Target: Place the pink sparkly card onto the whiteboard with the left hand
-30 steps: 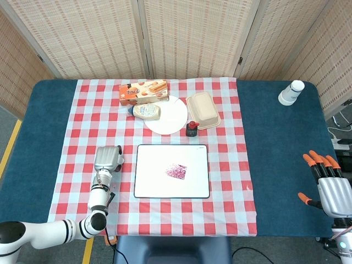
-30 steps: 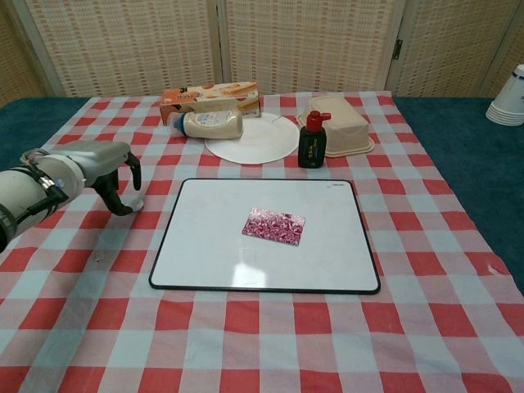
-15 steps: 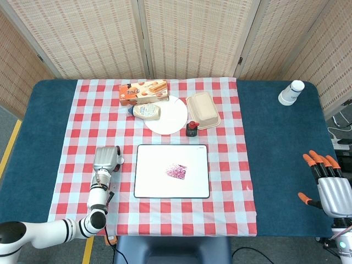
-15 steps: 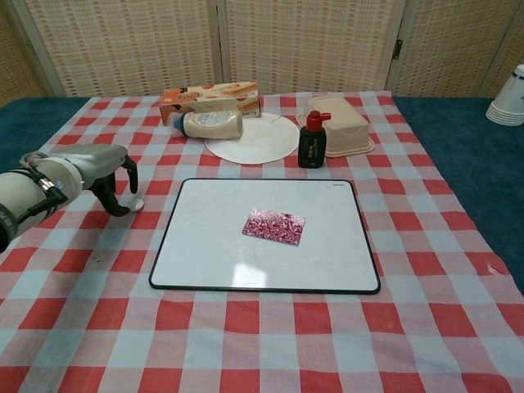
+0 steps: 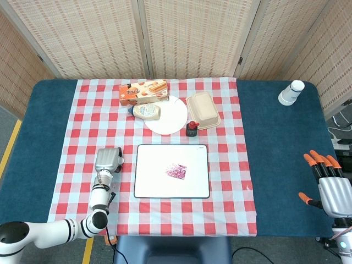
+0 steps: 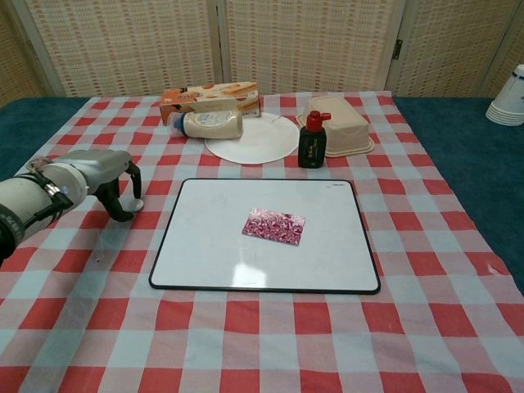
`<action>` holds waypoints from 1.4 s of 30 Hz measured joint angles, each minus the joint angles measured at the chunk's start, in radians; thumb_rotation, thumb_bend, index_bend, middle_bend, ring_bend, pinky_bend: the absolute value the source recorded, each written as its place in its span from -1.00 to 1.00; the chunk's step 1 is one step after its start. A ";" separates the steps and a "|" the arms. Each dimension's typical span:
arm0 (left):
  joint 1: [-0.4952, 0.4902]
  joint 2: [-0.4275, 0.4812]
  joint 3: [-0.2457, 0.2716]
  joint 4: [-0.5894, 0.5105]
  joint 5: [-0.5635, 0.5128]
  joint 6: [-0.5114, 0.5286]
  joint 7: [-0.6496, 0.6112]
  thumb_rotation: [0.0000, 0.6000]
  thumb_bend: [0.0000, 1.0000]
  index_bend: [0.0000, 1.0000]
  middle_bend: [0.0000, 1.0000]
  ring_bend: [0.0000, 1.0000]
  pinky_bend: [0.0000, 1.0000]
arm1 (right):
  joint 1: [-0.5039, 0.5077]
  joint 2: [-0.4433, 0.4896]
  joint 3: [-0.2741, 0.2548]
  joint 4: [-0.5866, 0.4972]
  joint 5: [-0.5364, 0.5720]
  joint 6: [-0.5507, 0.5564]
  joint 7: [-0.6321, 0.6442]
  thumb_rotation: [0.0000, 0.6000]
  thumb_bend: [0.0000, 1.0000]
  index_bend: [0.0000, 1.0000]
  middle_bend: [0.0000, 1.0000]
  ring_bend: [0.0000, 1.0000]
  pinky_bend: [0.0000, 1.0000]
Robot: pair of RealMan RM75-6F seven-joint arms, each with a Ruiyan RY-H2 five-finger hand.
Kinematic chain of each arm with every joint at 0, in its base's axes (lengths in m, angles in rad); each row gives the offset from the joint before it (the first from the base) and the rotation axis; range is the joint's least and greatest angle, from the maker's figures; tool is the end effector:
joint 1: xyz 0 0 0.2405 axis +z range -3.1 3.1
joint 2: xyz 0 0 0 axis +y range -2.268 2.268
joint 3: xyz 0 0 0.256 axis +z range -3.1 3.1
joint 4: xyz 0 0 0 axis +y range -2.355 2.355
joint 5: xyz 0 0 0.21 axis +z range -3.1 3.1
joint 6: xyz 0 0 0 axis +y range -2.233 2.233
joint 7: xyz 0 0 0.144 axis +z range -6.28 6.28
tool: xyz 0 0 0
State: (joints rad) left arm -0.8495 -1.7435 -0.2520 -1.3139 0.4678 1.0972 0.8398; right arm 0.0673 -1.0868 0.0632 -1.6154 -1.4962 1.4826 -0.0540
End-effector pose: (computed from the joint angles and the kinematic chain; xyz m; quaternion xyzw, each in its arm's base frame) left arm -0.1731 0.3713 -0.0470 -0.6696 -0.4387 -0.2026 0.5640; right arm -0.3153 -0.1784 0.1710 0.6021 -0.3656 0.3634 0.6097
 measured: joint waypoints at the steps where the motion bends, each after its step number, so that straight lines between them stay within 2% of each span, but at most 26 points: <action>1: -0.001 0.000 -0.001 0.002 -0.001 0.000 0.001 1.00 -0.40 -0.14 1.00 1.00 1.00 | 0.000 0.000 0.000 0.000 0.000 0.000 0.000 1.00 -1.00 -0.77 -0.95 -1.00 -0.80; 8: -0.001 -0.001 -0.005 0.006 0.002 0.010 0.002 1.00 -0.34 -0.03 1.00 1.00 1.00 | -0.002 0.001 0.000 0.000 -0.002 0.005 0.004 1.00 -1.00 -0.77 -0.95 -1.00 -0.80; 18: -0.001 -0.006 -0.007 0.015 0.004 0.009 0.003 1.00 -0.33 -0.01 1.00 1.00 1.00 | -0.002 0.001 0.003 0.001 0.003 0.003 0.006 1.00 -1.00 -0.77 -0.95 -1.00 -0.80; 32: -0.014 0.021 -0.036 -0.099 0.019 0.057 0.015 1.00 -0.33 -0.01 1.00 1.00 1.00 | -0.001 0.000 -0.001 -0.002 -0.003 0.000 -0.001 1.00 -1.00 -0.77 -0.95 -1.00 -0.80; 42: -0.091 -0.076 -0.072 -0.165 0.015 0.094 0.057 1.00 -0.33 -0.01 1.00 1.00 1.00 | -0.004 0.005 0.000 -0.001 -0.005 0.009 0.013 1.00 -1.00 -0.77 -0.95 -1.00 -0.80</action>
State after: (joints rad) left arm -0.9407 -1.8194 -0.3236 -1.4789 0.4828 1.1913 0.8963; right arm 0.0628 -1.0819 0.0628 -1.6161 -1.5012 1.4914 -0.0411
